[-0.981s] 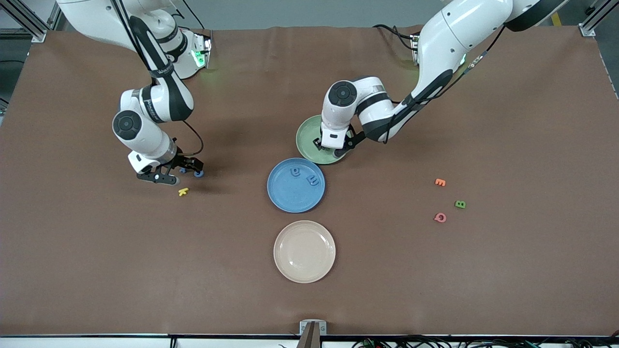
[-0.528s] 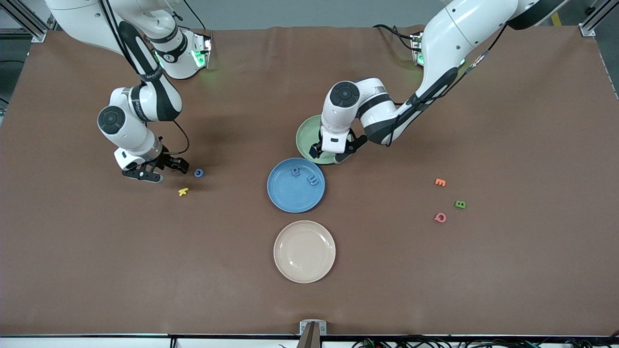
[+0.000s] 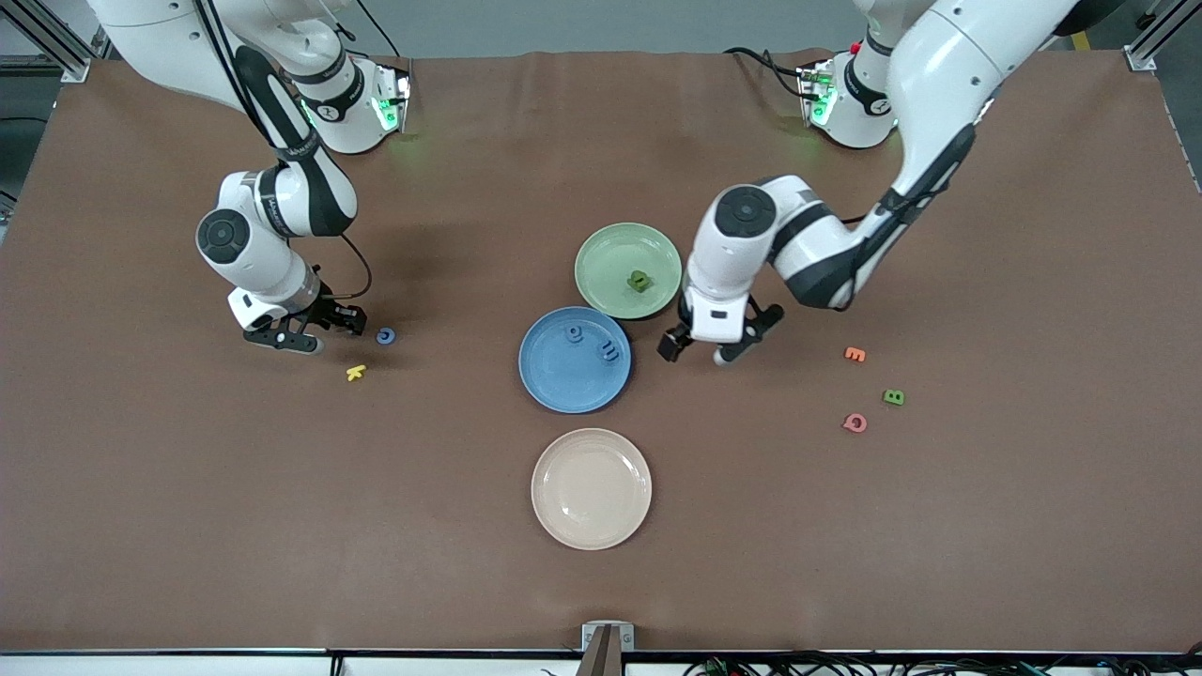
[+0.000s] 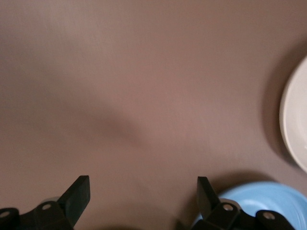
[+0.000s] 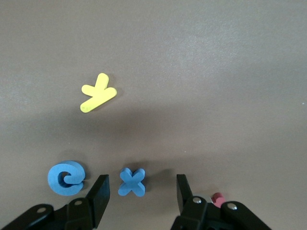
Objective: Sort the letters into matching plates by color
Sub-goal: 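Release the u on the green plate while the right gripper grasps blue x, then return the left gripper to green B while the right gripper carries x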
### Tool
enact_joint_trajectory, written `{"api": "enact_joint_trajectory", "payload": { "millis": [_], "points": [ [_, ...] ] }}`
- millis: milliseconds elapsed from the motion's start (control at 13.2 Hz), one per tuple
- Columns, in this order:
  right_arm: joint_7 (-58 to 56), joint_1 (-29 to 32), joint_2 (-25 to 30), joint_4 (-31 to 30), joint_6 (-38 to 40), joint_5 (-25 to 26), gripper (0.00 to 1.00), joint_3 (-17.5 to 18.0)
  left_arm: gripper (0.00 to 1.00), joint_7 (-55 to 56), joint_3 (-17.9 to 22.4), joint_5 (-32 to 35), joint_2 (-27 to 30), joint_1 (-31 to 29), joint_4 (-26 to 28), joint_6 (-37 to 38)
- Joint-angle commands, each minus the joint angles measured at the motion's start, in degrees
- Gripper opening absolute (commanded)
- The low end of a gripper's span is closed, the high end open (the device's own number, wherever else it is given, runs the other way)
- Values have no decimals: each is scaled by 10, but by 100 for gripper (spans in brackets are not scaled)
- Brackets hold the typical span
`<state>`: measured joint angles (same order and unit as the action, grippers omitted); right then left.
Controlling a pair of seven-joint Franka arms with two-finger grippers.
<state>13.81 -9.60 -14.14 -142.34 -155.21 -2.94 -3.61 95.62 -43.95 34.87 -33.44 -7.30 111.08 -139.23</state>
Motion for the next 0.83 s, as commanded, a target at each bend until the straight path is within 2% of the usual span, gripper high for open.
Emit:
{"api": "enact_joint_trajectory", "payload": {
  "millis": [0,528,755],
  "points": [
    [8,1,-7,-10,-12,7,65,4,98,-68,-3,11,14,-46,6,5],
    [10,-3,-30,-8,-30,1,64,5,98,-299,-3,11,11,-182,-1,5],
    [11,-7,-30,-8,-29,0,55,5,98,-385,-1,11,5,-227,-16,5]
  ]
}}
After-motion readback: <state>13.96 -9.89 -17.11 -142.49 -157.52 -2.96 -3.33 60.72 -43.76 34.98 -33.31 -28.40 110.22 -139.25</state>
